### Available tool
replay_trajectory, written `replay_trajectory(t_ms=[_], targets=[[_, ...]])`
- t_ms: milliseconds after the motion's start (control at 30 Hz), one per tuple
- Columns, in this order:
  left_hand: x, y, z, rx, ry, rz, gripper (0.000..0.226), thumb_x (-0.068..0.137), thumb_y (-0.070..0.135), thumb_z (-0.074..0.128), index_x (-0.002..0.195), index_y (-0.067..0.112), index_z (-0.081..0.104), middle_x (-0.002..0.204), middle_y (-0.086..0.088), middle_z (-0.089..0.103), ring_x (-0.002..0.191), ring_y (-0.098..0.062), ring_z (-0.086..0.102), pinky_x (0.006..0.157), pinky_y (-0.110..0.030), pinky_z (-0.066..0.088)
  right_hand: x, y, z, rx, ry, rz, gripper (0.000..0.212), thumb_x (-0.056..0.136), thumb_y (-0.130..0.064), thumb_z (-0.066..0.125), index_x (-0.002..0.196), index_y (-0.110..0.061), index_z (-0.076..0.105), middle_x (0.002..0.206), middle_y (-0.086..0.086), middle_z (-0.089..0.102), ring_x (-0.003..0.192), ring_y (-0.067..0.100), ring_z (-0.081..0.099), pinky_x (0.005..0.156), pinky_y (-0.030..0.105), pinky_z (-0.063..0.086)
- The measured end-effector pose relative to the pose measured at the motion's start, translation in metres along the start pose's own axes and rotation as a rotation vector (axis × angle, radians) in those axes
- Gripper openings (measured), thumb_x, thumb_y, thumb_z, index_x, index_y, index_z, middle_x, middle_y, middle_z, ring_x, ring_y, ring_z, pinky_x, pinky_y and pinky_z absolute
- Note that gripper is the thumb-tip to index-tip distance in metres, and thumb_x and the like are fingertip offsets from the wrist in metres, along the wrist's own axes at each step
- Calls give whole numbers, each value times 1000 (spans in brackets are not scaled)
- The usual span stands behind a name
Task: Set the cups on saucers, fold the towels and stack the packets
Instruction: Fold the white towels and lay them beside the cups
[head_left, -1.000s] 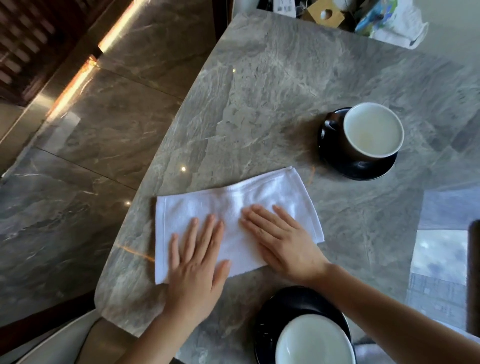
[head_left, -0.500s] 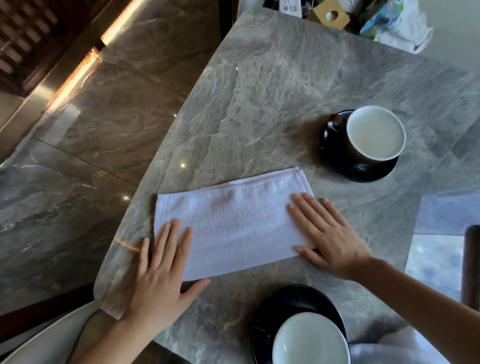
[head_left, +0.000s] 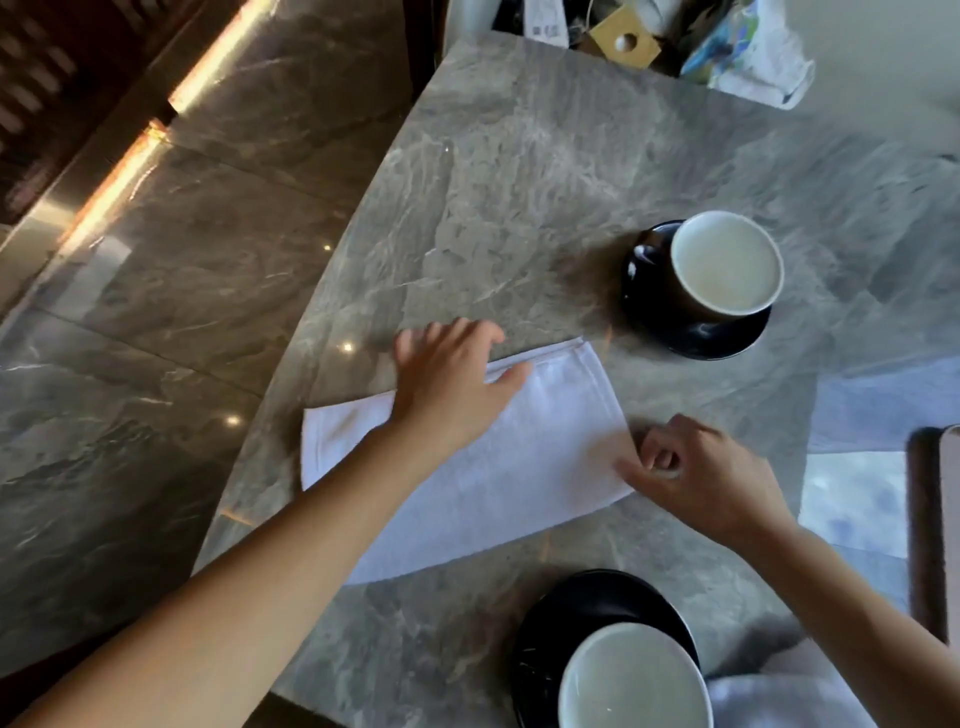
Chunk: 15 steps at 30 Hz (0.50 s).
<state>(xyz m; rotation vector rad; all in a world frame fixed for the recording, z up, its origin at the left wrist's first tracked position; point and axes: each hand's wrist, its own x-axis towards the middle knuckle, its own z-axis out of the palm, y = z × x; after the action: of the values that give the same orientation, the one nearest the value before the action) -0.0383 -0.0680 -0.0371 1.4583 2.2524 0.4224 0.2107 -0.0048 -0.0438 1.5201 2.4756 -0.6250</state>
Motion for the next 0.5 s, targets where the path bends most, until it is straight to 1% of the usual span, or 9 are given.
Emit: replay_trajectory(t_ms=[67, 100, 200, 233, 267, 300, 400, 433, 500], targets=[[25, 20, 15, 65, -124, -5, 42, 83, 58, 50, 109, 25, 56, 114, 6, 61, 113, -22, 46, 98, -39, 21, -2, -2, -4, -23, -60, 41, 30, 66, -64, 61, 62, -34, 54, 75, -15, 56, 67, 3, 55, 50, 22, 35], [32, 26, 22, 79, -150, 3, 41, 82, 57, 52, 107, 25, 56, 114, 6, 61, 115, -22, 44, 98, -40, 22, -2, -3, -3, -34, -76, 51, 28, 67, -60, 64, 62, -34, 54, 77, -14, 56, 69, 6, 57, 51, 24, 37], [38, 31, 33, 45, -147, 39, 31, 80, 45, 60, 103, 27, 55, 108, 5, 64, 113, -24, 45, 89, -37, 23, -5, -8, 0, 18, -54, 79, 23, 72, -46, 70, 62, -33, 53, 76, -13, 58, 71, 12, 58, 55, 28, 43], [36, 30, 33, 33, -131, 62, 24, 79, 41, 61, 98, 26, 56, 104, 4, 66, 110, -25, 49, 86, -36, 24, -6, -9, 0, 68, -34, 77, 22, 73, -40, 70, 62, -32, 54, 72, -13, 60, 69, 13, 59, 56, 29, 46], [34, 28, 33, 15, -112, 90, 17, 80, 38, 61, 88, 24, 56, 97, 2, 67, 104, -26, 53, 83, -35, 26, -8, -8, 0, 144, -21, 70, 21, 74, -35, 71, 62, -29, 55, 68, -12, 62, 66, 13, 61, 57, 31, 48], [31, 25, 31, -12, -85, 112, 17, 80, 37, 62, 78, 22, 53, 87, 1, 65, 97, -27, 56, 80, -34, 29, -10, -8, 1, 253, -20, 54, 20, 75, -28, 72, 64, -26, 55, 65, -11, 64, 64, 12, 63, 58, 31, 50], [21, 17, 20, -119, -26, 128, 34, 82, 34, 62, 61, 16, 41, 64, 2, 46, 74, -28, 55, 69, -36, 37, -14, -11, 0, 704, -72, 16, 20, 80, -8, 69, 70, -14, 54, 64, -2, 62, 60, 19, 63, 61, 31, 49], [18, 15, 15, -163, -7, 129, 39, 83, 33, 61, 58, 15, 36, 61, 2, 40, 70, -28, 51, 65, -38, 38, -14, -13, -2, 844, -71, -1, 18, 82, -3, 68, 73, -9, 53, 65, 1, 60, 60, 18, 60, 60, 29, 47], [16, 12, 0, -245, 15, 154, 45, 85, 30, 60, 55, 14, 31, 57, 1, 34, 64, -27, 44, 62, -41, 38, -11, -18, -10, 1051, -15, -42, 18, 83, 5, 64, 77, -7, 53, 69, -2, 59, 63, 9, 56, 58, 19, 46]])
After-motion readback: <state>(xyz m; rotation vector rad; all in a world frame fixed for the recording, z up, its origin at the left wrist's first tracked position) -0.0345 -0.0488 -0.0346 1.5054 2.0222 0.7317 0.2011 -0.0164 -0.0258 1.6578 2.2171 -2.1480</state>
